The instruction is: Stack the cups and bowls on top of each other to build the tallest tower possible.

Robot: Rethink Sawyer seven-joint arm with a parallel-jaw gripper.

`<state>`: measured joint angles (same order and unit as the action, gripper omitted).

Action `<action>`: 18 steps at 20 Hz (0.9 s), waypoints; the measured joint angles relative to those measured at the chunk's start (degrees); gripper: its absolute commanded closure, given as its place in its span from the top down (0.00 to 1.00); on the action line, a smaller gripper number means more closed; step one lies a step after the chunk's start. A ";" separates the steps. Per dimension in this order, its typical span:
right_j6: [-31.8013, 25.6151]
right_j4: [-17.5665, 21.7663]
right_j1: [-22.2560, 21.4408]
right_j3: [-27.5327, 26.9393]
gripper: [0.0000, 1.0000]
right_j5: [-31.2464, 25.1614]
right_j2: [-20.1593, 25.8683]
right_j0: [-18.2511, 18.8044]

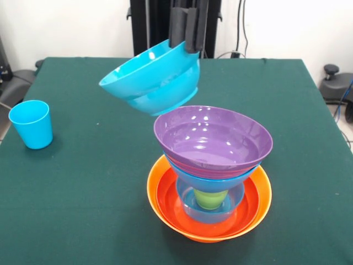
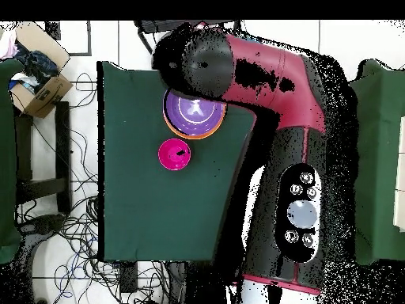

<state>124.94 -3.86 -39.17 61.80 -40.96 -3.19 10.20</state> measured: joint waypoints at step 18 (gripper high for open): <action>0.00 -4.34 0.06 5.41 0.00 7.44 0.00 -0.75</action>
<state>124.94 -8.19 -39.11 67.21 -33.52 -3.19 9.45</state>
